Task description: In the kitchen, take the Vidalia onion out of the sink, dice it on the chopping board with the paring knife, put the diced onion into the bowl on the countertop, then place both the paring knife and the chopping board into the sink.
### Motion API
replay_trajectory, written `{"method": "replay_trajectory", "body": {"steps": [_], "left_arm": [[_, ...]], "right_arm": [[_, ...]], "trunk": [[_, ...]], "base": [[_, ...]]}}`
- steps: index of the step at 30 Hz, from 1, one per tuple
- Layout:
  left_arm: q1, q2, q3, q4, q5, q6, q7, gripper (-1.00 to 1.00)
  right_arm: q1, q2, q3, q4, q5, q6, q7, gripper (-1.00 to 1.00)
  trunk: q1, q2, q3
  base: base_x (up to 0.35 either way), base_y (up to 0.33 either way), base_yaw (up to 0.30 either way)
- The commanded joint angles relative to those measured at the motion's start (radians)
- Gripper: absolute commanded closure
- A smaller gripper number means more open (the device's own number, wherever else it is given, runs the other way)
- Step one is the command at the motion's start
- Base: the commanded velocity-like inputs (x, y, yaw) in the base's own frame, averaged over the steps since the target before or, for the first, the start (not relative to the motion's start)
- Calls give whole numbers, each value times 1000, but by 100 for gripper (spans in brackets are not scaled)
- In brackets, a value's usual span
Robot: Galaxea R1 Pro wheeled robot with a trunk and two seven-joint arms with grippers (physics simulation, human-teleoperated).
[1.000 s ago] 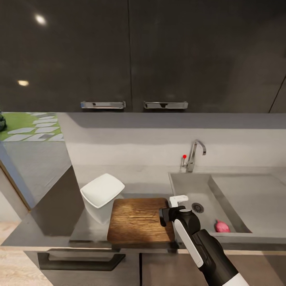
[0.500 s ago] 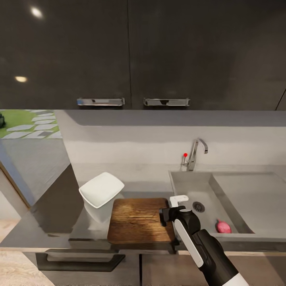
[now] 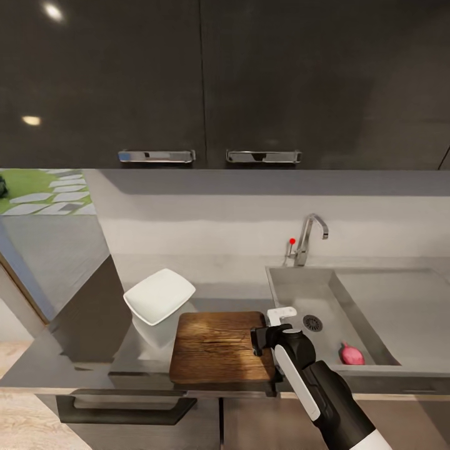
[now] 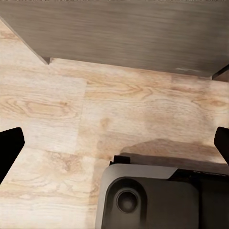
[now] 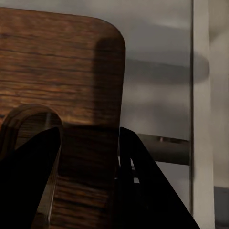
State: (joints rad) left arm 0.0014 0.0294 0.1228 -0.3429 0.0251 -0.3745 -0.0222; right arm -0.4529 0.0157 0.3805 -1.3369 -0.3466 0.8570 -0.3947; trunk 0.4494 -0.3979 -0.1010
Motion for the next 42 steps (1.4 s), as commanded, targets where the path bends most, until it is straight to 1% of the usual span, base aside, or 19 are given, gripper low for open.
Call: {"method": "replay_trajectory", "body": {"steps": [1,6,8,10,14,28,35,42], "left_arm": [[0,0,2,-2,3,-2,-3,-100],[0,0,2,-5,3,-8,-3,-100],[0,1,1,-4,3,-42,-4,-100],[0,1,0,-4,3,-62,-5,-100],[0,1,-1,-4,3,-80,-5,-100],[0,1,-1,-2,3,-84,-5,-100],[0,0,-1,-1,3,-84,-5,-100],[0,1,-1,-2,3,-84,-5,-100]], "right_arm": [[-1,0,1,-1,-11,2,-10,100],[-1,0,1,-1,-11,3,-10,100],[-1,0,1,-1,-11,3,-10,100],[-1,0,1,-1,-11,3,-10,100],[-1,0,1,-1,-11,3,-10,100],[-1,0,0,-1,-11,2,-10,100],[-1,0,1,-1,-11,2,-10,100],[-1,0,1,-1,-11,2,-10,100]], "trunk": [[1,-2,-2],[1,-2,-2],[1,-2,-2],[1,-2,-2],[1,-2,-2],[1,-2,-2],[1,-2,-2],[1,-2,-2]], "base": [[0,0,0],[0,0,0],[0,0,0],[0,0,0],[0,0,0],[1,0,0],[133,83,0],[31,19,0]]}}
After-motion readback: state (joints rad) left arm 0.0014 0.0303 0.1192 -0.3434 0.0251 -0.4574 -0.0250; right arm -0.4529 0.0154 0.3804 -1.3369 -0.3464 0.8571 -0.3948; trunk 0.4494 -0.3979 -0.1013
